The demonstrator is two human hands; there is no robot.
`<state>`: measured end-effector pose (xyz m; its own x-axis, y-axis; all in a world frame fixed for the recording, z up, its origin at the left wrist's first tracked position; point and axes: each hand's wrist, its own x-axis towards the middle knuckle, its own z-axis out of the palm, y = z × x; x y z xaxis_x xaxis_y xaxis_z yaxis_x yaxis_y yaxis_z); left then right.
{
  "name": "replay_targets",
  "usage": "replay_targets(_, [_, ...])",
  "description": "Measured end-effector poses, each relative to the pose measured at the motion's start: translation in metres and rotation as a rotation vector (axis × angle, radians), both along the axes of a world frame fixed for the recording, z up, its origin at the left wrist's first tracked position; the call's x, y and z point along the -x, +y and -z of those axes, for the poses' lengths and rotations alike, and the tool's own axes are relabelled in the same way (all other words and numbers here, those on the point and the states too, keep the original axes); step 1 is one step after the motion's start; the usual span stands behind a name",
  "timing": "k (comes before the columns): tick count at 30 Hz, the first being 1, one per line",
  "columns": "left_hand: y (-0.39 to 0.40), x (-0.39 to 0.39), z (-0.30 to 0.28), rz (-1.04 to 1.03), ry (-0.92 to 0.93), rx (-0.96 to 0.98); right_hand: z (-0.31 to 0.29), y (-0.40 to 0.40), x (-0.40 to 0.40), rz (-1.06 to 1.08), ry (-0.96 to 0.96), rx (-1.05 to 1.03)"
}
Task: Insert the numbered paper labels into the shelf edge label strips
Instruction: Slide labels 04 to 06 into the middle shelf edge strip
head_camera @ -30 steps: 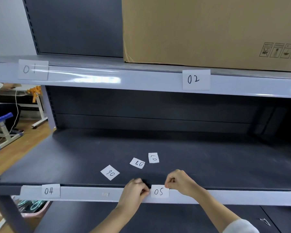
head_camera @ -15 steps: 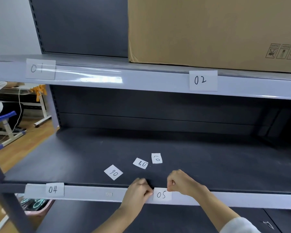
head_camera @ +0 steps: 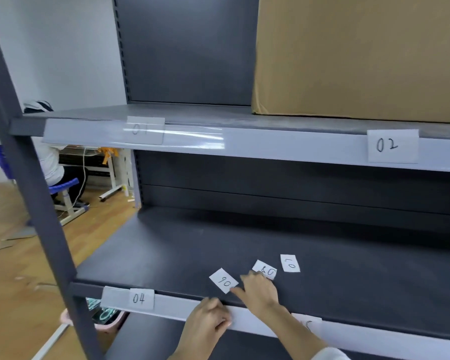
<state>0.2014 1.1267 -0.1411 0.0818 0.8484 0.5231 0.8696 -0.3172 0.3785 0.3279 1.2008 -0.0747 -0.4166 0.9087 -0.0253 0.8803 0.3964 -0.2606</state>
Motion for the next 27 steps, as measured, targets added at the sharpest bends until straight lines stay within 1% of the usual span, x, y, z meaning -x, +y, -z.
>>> replay_targets(3, [-0.004, 0.015, 0.006, -0.004, -0.024, -0.043, 0.006, 0.0, 0.019, 0.035, -0.048, -0.047])
replay_targets(6, [-0.006, 0.022, 0.012, 0.011, -0.026, -0.034, 0.007, 0.002, 0.027, 0.073, -0.091, -0.045])
replay_targets(9, [-0.006, 0.025, 0.016, 0.021, -0.006, -0.045, 0.005, 0.003, 0.029, 0.089, -0.044, -0.024])
replay_targets(10, [-0.006, 0.025, 0.017, 0.021, -0.007, -0.048, 0.002, 0.003, 0.03, 0.092, -0.003, -0.001])
replay_targets(11, [-0.006, 0.024, 0.019, 0.022, -0.007, -0.053, 0.003, 0.004, 0.03, 0.109, 0.091, 0.015])
replay_targets(14, [-0.005, 0.019, 0.022, 0.024, -0.004, -0.037, 0.001, 0.006, 0.024, 0.168, 0.45, 0.155])
replay_targets(16, [-0.001, 0.012, 0.023, 0.043, -0.005, -0.049, -0.001, 0.008, 0.015, 0.193, 0.604, 0.219])
replay_targets(20, [0.013, -0.016, 0.027, 0.127, -0.009, -0.084, -0.008, 0.01, -0.019, 0.233, 0.742, 0.204])
replay_targets(23, [0.023, -0.052, 0.026, 0.201, 0.007, -0.097, -0.017, 0.004, -0.059, 0.263, 0.817, 0.246])
replay_targets(27, [0.033, -0.11, 0.024, 0.313, -0.011, -0.098, -0.021, -0.001, -0.128, 0.384, 0.841, 0.204])
